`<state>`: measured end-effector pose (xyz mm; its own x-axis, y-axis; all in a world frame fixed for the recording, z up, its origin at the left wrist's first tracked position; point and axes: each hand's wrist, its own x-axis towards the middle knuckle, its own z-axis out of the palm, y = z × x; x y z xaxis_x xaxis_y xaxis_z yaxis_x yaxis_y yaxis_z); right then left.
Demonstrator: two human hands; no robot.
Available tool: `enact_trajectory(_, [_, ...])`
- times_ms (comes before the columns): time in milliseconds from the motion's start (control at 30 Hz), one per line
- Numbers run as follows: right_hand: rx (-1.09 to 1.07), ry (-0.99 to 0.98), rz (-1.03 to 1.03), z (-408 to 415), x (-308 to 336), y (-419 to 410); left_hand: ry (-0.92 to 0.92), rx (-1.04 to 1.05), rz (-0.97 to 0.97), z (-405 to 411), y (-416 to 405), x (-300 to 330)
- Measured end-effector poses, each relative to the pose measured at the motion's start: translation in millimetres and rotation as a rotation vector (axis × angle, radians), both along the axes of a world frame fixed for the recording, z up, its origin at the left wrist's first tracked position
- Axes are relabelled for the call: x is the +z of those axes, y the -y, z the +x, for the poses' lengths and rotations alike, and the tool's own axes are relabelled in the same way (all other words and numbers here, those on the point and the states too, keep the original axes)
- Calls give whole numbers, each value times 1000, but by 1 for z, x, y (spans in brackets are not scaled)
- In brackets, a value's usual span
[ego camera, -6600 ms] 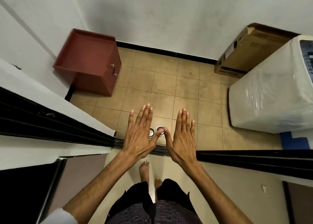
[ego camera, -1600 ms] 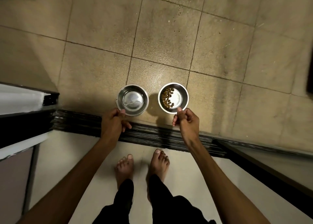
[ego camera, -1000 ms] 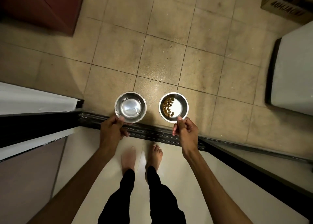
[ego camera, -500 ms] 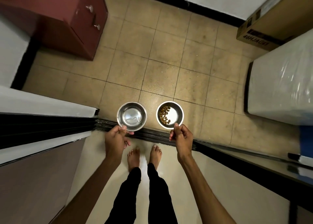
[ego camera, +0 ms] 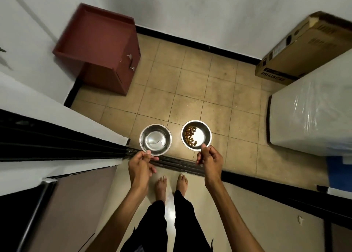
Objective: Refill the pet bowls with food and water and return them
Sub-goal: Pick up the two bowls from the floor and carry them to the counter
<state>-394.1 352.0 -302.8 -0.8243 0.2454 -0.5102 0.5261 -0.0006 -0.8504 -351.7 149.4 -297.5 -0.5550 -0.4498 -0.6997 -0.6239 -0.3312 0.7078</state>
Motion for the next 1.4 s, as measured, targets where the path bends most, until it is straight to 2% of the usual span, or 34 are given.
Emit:
enact_trajectory(400, [16,-131,-26,11,109,23,-141,86,15,22,9,104])
enact_trajectory(900, [186,-210,-57,10,169,31,-285,241,-134,43,11,167])
enact_trajectory(967, [303,-225,-82,10,185,35,-311,348,-175,57,7,180])
enact_trajectory(1067, [336,-255,-85,5,195,41,-310,383,-203,64,5,186])
enact_trajectory(1400, [655,-320,-181,14,224,67,-350,745,-260,119,-12,210])
